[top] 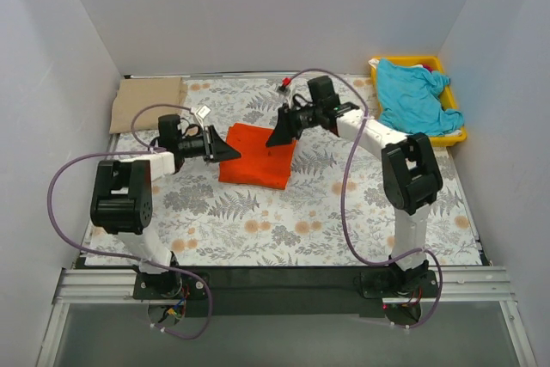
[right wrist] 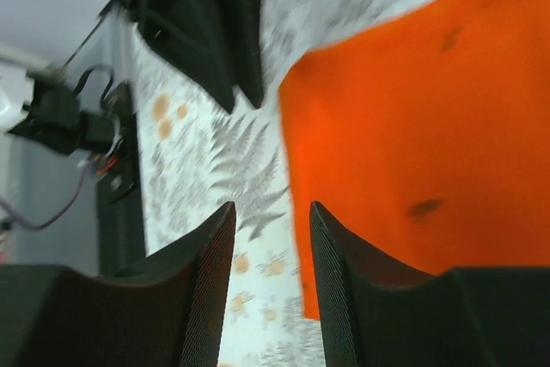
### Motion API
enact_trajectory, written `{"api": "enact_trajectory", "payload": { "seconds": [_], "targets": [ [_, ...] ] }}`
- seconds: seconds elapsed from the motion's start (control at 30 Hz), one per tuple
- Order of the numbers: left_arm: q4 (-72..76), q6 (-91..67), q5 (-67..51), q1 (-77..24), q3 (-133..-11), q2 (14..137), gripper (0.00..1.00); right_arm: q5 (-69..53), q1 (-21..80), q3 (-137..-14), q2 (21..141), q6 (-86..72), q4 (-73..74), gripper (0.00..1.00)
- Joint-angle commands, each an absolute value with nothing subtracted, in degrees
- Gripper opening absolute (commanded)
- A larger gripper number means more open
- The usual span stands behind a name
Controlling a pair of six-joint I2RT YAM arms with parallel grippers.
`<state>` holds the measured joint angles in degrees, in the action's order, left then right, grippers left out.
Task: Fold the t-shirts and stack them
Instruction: Fold the tshirt
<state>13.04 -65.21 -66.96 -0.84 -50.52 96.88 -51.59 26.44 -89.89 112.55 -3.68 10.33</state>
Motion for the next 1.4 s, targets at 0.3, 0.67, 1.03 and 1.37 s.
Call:
{"api": "enact_trajectory", "payload": {
  "seconds": [0.3, 0.67, 1.03, 1.37],
  "targets": [
    [26.38, -77.35, -64.17, 2.11, -43.51, 112.94, 0.23, -57.05, 30.24, -77.96, 126.12, -6.43, 5.18, 0.38],
    [14.05, -69.34, -69.79, 5.19, -46.39, 102.24, 0.23, -52.37, 26.63, -85.94, 122.27, 15.63, 31.35, 0.38],
    [42.98, -94.91, -61.19, 1.32, -65.10, 120.66, 0.24, -53.44, 28.83, -93.86, 122.78, 13.45, 30.50, 0.43],
    [38.94, -93.88, -53.70, 2.55, -72.86, 131.05, 0.26, -42.64, 28.92, -95.19, 120.68, 10.11, 27.07, 0.49]
  ]
}}
